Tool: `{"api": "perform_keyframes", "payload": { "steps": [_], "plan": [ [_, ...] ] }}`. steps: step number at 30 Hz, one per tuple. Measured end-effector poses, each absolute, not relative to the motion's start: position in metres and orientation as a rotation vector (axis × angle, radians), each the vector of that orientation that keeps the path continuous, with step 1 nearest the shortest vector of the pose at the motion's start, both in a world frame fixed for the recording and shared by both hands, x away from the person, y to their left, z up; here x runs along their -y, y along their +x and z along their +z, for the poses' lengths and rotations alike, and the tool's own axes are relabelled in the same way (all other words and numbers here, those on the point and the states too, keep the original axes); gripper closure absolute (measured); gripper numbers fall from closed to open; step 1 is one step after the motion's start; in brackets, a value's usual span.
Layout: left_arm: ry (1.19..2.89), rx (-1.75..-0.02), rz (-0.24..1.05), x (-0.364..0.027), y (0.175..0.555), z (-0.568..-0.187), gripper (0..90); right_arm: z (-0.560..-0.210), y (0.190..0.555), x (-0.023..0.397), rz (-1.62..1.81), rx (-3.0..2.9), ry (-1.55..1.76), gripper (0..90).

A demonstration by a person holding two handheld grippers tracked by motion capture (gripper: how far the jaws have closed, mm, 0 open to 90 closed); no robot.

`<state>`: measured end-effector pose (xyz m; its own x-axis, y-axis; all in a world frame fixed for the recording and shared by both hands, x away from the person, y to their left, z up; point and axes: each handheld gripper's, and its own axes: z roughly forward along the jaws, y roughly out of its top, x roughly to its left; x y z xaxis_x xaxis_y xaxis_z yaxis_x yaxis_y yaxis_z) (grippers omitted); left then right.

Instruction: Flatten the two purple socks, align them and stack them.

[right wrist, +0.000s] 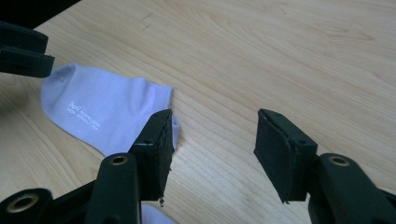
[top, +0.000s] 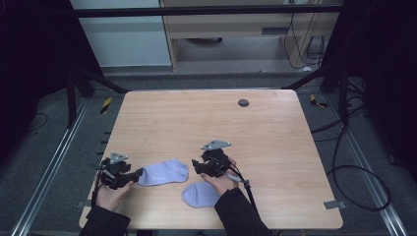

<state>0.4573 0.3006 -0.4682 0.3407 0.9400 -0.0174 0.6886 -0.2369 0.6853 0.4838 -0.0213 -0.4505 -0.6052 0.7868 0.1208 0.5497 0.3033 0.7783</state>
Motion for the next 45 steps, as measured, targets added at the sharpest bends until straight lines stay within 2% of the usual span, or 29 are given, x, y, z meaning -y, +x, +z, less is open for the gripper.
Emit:
{"api": "perform_keyframes", "payload": {
  "steps": [20,29,36,41,45],
  "plan": [
    [2.081,-1.464,0.463,-0.310,0.464,-0.484,61.3,-0.482,0.499,-0.029,1.077,-2.387,1.194,55.5],
    [2.088,-1.450,0.442,-0.306,0.464,-0.484,72.6,-0.492,0.502,-0.041,1.038,-2.412,1.182,60.3],
    [2.090,-1.447,0.429,-0.303,0.464,-0.484,84.2,-0.496,0.501,-0.044,1.020,-2.410,1.191,71.4],
    [2.089,-1.444,0.418,-0.303,0.464,-0.483,86.3,-0.494,0.499,-0.045,1.010,-2.410,1.209,84.6],
    [2.069,-1.431,0.410,-0.302,0.463,-0.478,86.7,-0.489,0.498,-0.041,1.044,-2.408,1.219,86.1]
  ]
}}
